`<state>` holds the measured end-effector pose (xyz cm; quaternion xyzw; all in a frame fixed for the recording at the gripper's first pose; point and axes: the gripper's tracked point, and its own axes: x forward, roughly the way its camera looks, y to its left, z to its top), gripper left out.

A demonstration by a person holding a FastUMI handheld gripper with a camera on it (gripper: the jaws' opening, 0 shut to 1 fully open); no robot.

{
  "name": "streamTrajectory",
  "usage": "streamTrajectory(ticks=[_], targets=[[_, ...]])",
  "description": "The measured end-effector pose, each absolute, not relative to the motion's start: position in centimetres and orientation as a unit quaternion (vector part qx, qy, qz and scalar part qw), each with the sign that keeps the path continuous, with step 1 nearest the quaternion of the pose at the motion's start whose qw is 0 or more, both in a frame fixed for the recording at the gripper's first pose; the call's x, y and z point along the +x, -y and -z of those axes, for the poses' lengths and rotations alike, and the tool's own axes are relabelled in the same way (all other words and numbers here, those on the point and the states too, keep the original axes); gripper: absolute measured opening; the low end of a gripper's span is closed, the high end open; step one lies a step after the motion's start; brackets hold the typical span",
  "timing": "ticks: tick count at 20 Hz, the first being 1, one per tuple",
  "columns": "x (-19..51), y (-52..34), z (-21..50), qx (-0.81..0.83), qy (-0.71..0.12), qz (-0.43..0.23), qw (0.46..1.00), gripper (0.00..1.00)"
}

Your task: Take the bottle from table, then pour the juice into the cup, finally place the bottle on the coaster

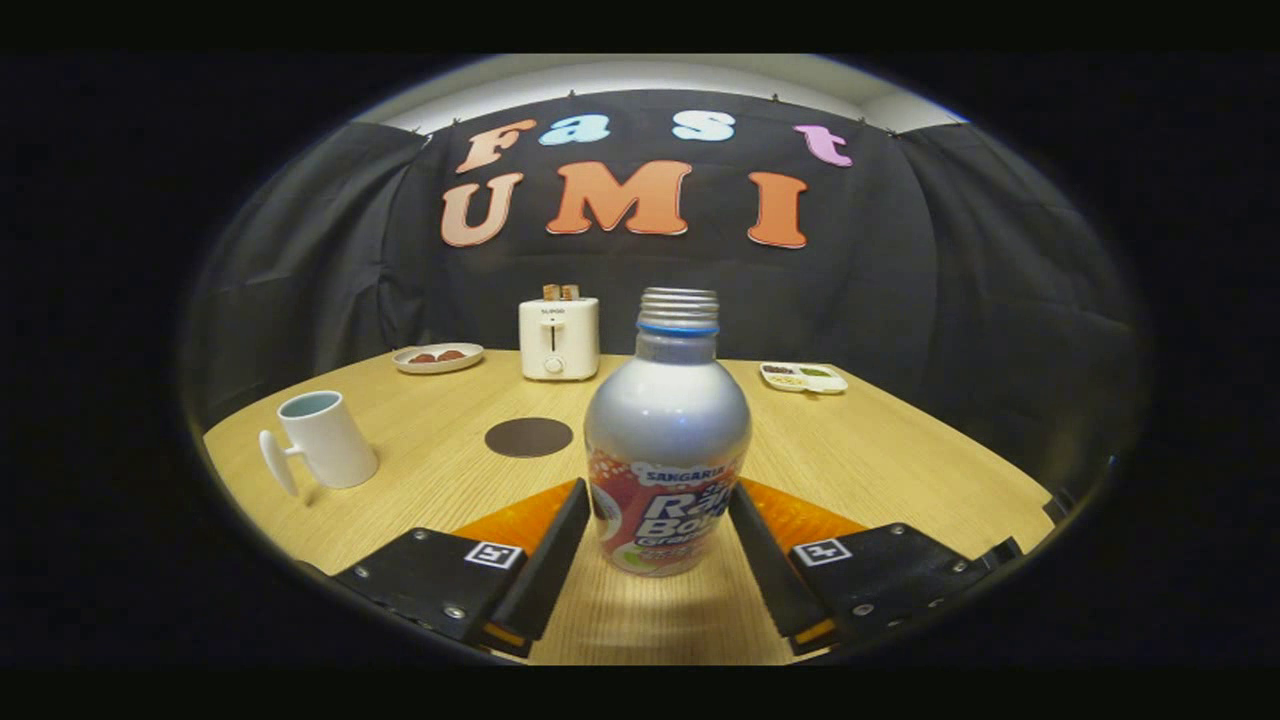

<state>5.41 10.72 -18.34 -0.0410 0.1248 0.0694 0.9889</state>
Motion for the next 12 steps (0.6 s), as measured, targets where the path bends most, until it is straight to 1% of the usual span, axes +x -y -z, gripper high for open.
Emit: streamTrajectory(ticks=[3, 12], targets=[[5.1, -10.9, 17.9, -0.039, -0.13, -0.068, 0.988, 0.78], [3.7, -14.5, 12.5, -0.149, -0.073, -0.081, 0.983, 0.77]])
